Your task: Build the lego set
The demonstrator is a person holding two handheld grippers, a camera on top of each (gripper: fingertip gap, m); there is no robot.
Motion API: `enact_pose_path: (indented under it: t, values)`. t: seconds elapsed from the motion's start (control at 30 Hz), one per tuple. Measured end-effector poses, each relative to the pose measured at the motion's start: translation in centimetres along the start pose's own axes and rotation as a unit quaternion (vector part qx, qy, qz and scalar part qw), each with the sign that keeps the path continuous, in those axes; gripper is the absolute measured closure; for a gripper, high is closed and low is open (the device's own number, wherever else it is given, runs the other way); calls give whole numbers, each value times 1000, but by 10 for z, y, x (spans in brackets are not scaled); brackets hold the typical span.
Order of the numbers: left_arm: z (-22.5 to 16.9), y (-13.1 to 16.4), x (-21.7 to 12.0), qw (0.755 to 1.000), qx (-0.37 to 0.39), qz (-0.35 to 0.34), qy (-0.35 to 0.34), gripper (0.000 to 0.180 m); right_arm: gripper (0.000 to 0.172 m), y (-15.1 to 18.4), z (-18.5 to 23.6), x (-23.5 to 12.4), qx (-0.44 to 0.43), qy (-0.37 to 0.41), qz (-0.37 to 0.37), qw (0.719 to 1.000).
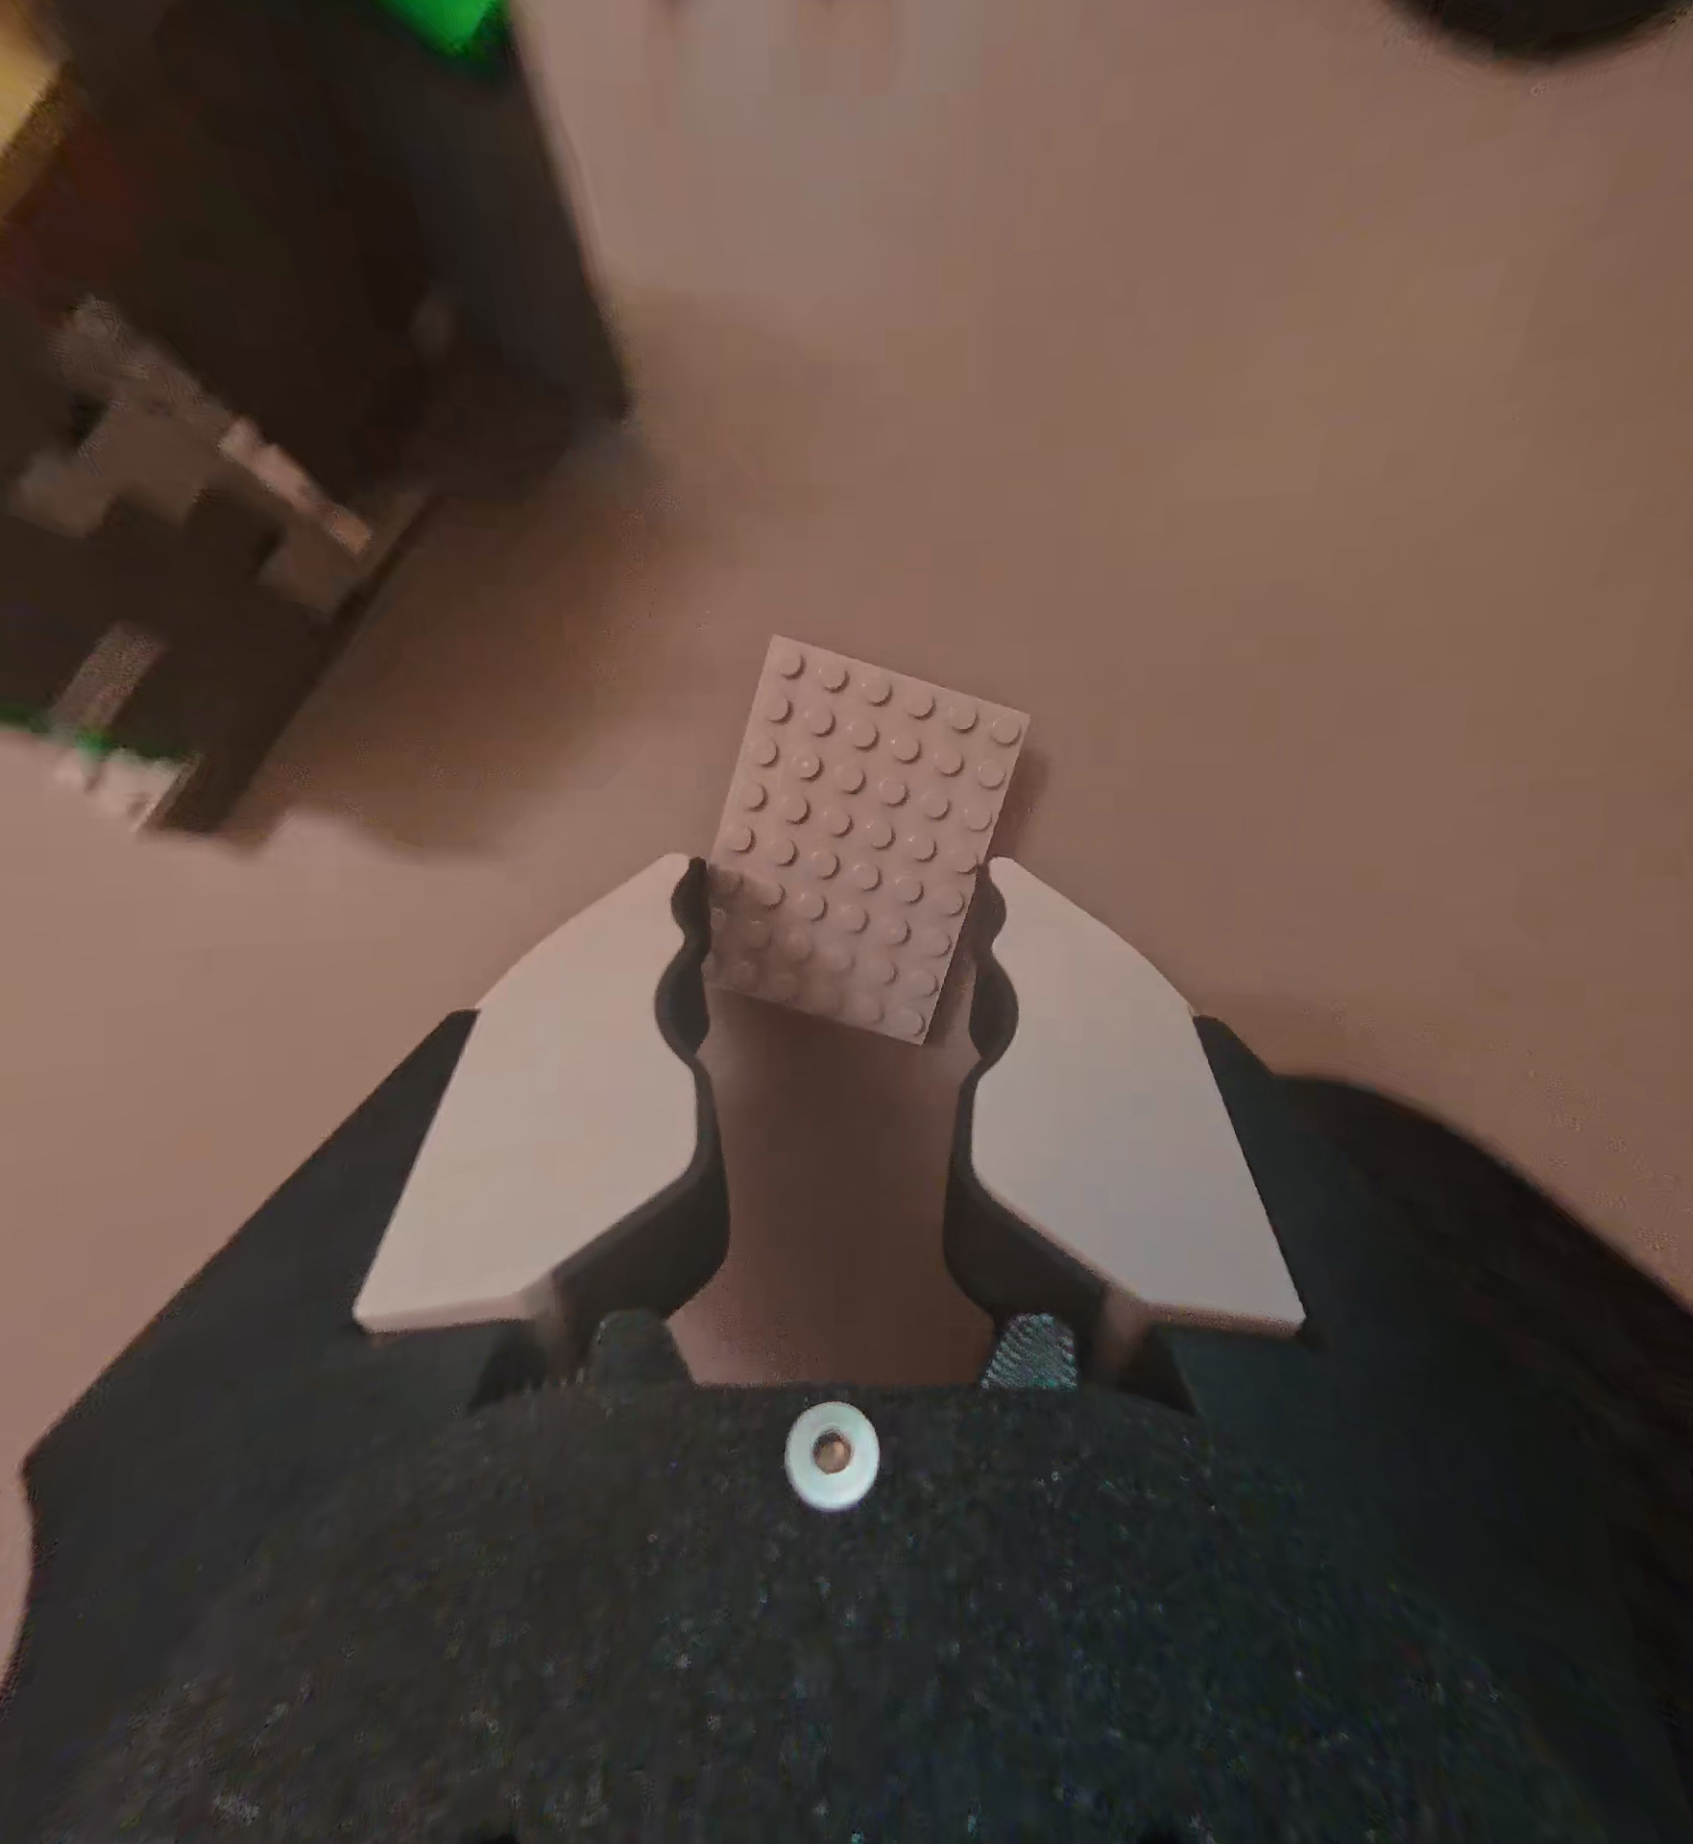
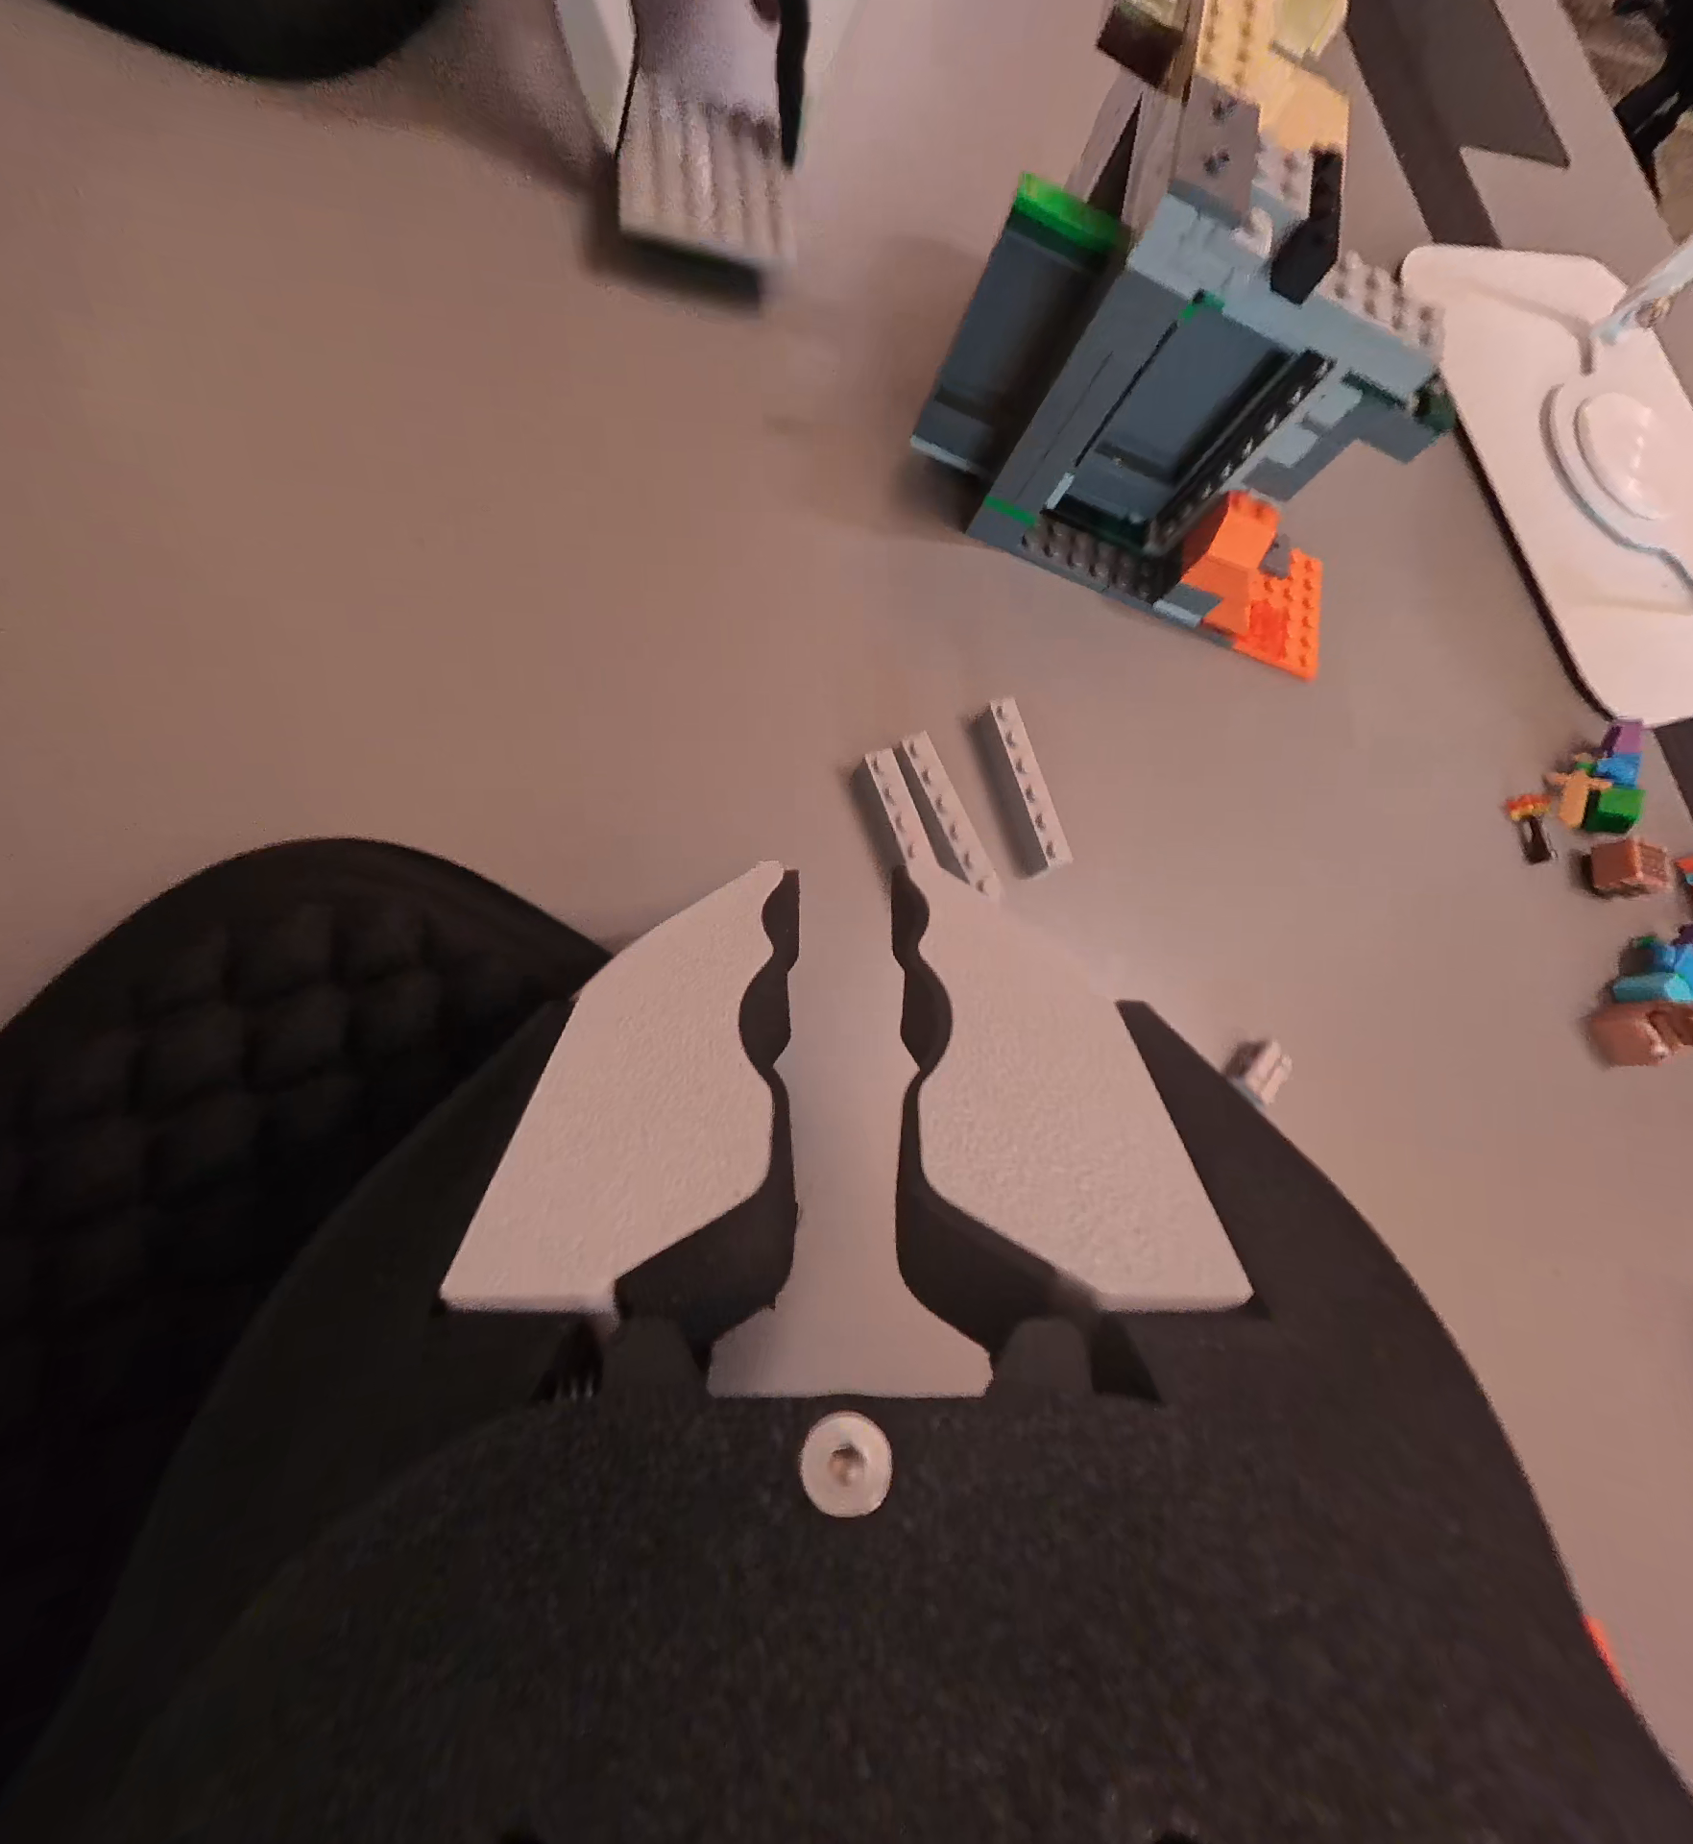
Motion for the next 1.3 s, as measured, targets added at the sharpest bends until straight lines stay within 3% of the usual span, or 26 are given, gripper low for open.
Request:
enact_pose_path:
  t: [0.2, 0.43, 0.6, 0.63, 0.8, 0.87, 0.97, 1.03, 1.1, 1.3]
  values:
    - [-48, -49, 24, 994, 10, -58, 89, 131, 148, -36, 16, 21, -113, 23, -52, 992]
    - [-66, -76, 28, 982, 4, -92, 164, 131, 136, -80, 49, 40, -307, 60, -104, 944]
    - [-76, -83, 23, 974, 4, -118, 194, 130, 157, -90, 64, 41, -404, 69, -119, 904]
    - [-76, -83, 22, 973, 2, -121, 195, 130, 172, -91, 65, 41, -405, 65, -121, 904]
    - [-78, -82, 17, 970, -6, -140, 200, 130, 172, -98, 69, 31, -273, -5, -161, 948]
    - [-78, -82, 15, 969, -5, -147, 198, 130, 172, -98, 62, 28, -250, -1, -170, 953]
    - [-74, -81, 14, 969, -10, -149, 195, 130, 172, -95, 58, 25, -279, 19, -164, 946]
    - [-70, -81, 12, 969, -16, -152, 194, 130, 148, -93, 59, 24, -284, 11, -157, 946]
    - [-67, -82, 9, 967, -23, -159, 196, 130, 136, -88, 57, 25, -294, 14, -136, 946]
    - [-70, -86, 6, 961, -32, -172, 213, 131, 137, -88, 62, 32, -364, 56, -124, 921]
Point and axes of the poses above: each gripper's, where its closed fingertips meet, x out along the fingers, y out of its underside, z = x × y across the jaws, the point moved 2 cm from there along -x, back along the fingers, and after that the axes turned 1 degree about -x, right-handed, at the moved point
